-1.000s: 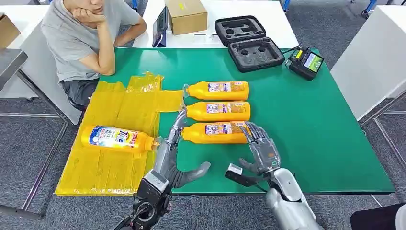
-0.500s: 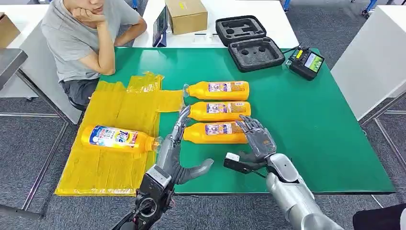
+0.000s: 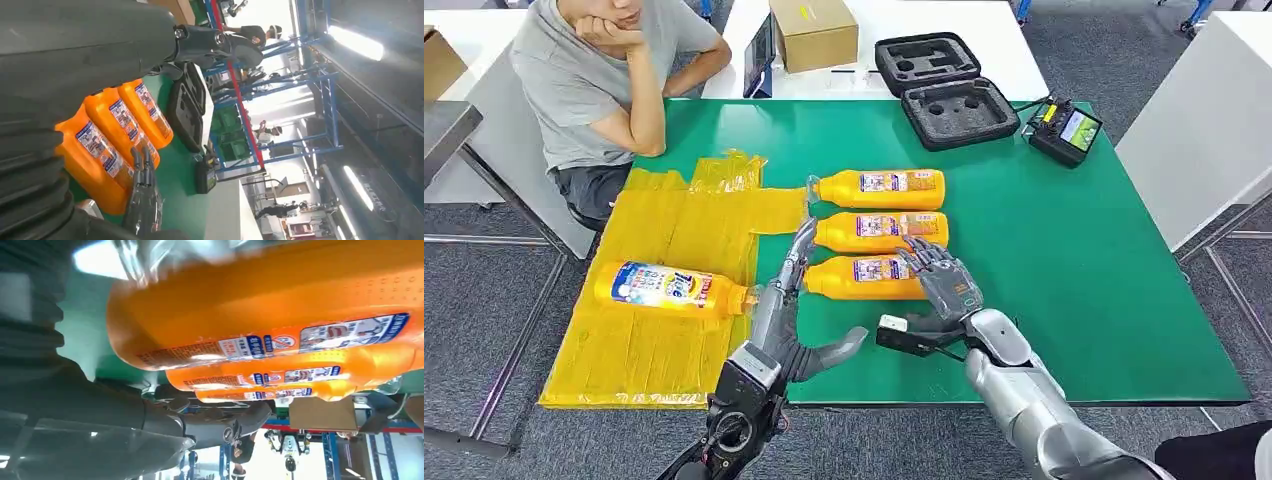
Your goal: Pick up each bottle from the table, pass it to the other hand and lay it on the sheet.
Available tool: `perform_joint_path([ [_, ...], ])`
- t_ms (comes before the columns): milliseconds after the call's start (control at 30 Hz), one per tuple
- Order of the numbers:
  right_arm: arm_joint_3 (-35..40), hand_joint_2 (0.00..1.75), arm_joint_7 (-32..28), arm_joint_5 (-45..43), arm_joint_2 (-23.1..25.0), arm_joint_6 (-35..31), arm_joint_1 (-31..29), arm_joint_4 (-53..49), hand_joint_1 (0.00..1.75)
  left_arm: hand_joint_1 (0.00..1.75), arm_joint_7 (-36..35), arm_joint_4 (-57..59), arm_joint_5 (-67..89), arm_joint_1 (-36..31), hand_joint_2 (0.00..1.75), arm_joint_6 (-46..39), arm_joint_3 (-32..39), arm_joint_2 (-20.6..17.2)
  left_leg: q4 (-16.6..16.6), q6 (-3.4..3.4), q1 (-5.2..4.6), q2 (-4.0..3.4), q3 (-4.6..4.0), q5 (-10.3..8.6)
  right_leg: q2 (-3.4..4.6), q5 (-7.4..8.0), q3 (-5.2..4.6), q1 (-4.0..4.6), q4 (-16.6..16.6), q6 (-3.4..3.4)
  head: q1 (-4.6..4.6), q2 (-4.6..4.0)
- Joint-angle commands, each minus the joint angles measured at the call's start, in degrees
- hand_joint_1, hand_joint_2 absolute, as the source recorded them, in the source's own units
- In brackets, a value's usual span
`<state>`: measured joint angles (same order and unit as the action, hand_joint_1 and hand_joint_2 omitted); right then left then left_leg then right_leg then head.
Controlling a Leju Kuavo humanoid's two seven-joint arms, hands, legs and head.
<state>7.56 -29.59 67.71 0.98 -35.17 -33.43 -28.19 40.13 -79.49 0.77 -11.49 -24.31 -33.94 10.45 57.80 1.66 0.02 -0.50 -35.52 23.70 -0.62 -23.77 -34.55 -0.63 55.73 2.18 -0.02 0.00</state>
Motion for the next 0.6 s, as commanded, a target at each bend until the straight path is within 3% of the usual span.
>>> perform_joint_path([
  [33, 2.02, 1.75, 0.32, -0.14, 0.83, -0.16, -4.65, 6.65, 0.0, 0.0, -0.13, 2.01, -0.22, -2.22, 1.75, -0.1, -0.66, -1.48, -0.02, -0.09, 0.01, -0.04, 0.22, 0.09, 0.11, -0.07, 0.18, 0.0, 0.01, -0.08, 0.0, 0.0],
  [367, 3.2, 1.75, 2.73, 1.49, 0.65, -0.51, -5.63, 7.8, 0.0, 0.0, -0.13, 2.62, -0.26, -2.83, 1.75, 0.16, -0.76, -1.44, -0.02, -0.07, 0.02, -0.02, 0.14, 0.05, 0.08, -0.04, 0.12, 0.01, -0.01, -0.06, 0.0, 0.0],
  [600, 2.81, 1.75, 3.04, 0.52, 0.59, 3.1, -6.69, 9.58, 0.0, 0.0, -0.13, 4.05, -0.63, -3.67, 1.75, 0.49, -0.67, -0.75, -0.02, -0.08, 0.01, 0.01, 0.19, 0.06, 0.05, -0.06, 0.17, 0.01, 0.0, -0.07, 0.0, 0.0],
])
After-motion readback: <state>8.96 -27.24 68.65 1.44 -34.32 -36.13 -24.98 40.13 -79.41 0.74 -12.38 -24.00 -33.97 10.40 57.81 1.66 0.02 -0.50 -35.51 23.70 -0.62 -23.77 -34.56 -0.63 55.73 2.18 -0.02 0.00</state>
